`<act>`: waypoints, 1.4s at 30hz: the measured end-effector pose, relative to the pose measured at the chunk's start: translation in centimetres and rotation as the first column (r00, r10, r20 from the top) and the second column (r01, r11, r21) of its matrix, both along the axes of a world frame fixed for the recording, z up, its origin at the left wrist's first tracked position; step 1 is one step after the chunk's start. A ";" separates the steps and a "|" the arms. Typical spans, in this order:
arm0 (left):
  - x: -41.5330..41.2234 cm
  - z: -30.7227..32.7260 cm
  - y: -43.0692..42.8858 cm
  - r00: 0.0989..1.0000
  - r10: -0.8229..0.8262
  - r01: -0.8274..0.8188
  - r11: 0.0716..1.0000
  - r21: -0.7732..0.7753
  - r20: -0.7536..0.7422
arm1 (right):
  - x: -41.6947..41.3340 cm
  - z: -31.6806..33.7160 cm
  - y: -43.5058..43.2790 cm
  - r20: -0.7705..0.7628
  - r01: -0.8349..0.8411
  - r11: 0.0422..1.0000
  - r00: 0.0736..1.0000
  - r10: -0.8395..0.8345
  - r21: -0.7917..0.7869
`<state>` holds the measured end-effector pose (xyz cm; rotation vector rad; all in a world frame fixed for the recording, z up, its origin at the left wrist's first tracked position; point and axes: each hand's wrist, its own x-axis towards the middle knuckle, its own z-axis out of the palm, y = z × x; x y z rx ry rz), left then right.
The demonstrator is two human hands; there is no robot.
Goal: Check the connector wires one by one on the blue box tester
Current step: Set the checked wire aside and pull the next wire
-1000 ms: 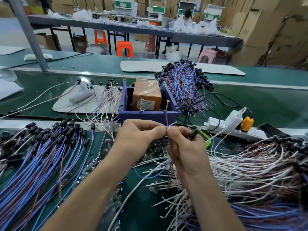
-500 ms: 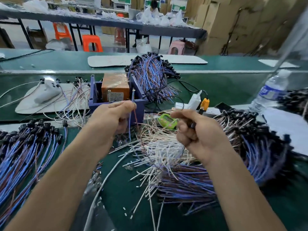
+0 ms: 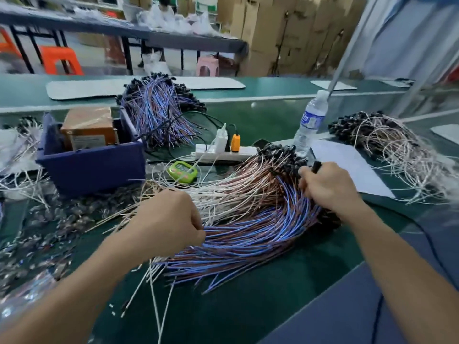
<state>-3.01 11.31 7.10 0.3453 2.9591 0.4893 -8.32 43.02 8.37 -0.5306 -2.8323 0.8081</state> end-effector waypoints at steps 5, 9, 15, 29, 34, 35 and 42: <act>-0.6 -1.0 2.1 0.999 -0.033 0.031 0.998 -0.058 -0.028 | -0.9 -1.4 -0.5 -0.060 0.022 0.934 0.998 -0.001 0.357; -1.0 -1.6 2.0 1.000 0.018 -0.018 1.000 0.007 -0.011 | -0.2 -2.0 -0.9 -0.250 0.006 0.947 0.965 0.079 0.322; -0.7 -2.1 0.3 0.954 0.199 -0.215 0.976 -0.048 -0.226 | 2.0 -2.4 -4.0 -0.417 -0.089 0.961 0.887 0.196 0.263; 3.3 -2.9 -11.9 0.668 0.705 -0.610 0.702 0.367 -0.238 | 3.6 -4.1 -29.0 -0.434 -0.712 0.701 0.642 0.632 -0.031; 5.7 -4.0 -18.8 0.407 0.835 -0.759 0.535 0.371 -0.371 | 3.8 -4.2 -36.3 -0.400 -0.817 0.565 0.559 0.726 -0.116; 6.0 -4.1 -20.1 0.369 0.842 -0.772 0.513 0.374 -0.395 | 3.7 -4.3 -37.7 -0.358 -0.836 0.530 0.544 0.759 -0.146; 6.6 -6.7 -25.2 0.370 0.823 -0.849 0.488 0.203 -0.431 | 2.7 -5.1 -46.2 -0.041 -0.885 0.427 0.441 0.896 -0.184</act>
